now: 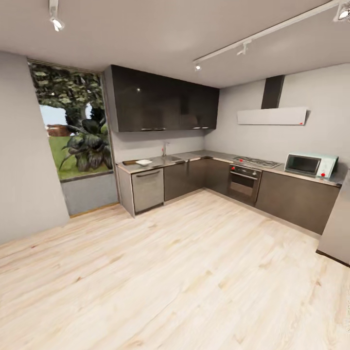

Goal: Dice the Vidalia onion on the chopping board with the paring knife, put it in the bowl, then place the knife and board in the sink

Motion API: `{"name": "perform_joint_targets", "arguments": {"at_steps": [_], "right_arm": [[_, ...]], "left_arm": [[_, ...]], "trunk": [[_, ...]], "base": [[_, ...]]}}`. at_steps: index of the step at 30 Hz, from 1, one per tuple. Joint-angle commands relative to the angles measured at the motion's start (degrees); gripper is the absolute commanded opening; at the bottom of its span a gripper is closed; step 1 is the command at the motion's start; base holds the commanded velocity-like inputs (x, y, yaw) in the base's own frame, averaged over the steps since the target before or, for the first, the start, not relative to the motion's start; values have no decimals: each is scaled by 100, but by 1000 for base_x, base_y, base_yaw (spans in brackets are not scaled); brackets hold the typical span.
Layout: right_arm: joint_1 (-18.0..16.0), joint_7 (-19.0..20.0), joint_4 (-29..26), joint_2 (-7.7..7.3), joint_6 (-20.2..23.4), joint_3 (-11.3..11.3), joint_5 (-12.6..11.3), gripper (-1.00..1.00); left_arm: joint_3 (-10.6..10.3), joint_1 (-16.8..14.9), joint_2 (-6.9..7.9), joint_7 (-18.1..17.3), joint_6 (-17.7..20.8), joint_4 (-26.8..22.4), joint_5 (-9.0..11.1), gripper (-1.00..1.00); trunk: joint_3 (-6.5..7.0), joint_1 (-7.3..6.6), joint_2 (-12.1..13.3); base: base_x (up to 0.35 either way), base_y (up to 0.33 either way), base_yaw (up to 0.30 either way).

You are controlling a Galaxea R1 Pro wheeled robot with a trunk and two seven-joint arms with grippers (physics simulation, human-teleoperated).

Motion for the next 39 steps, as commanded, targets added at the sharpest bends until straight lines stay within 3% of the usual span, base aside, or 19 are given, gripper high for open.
{"name": "perform_joint_targets", "arguments": {"at_steps": [1,18,39], "right_arm": [[-2,-13,4,2,-16,0,-1,100],[-2,-13,4,2,-16,0,-1,100],[-2,-13,4,10,-16,0,-1,100]], "left_arm": [[5,1,-1,1,-17,2,-1,100],[5,1,5,1,-17,2,-1,100],[5,1,6,1,-17,-2,-1,100]], "trunk": [[-1,5,-2],[-1,5,-2],[-1,5,-2]], "base": [[320,-24,-200],[320,-4,-125],[320,0,-6]]}}
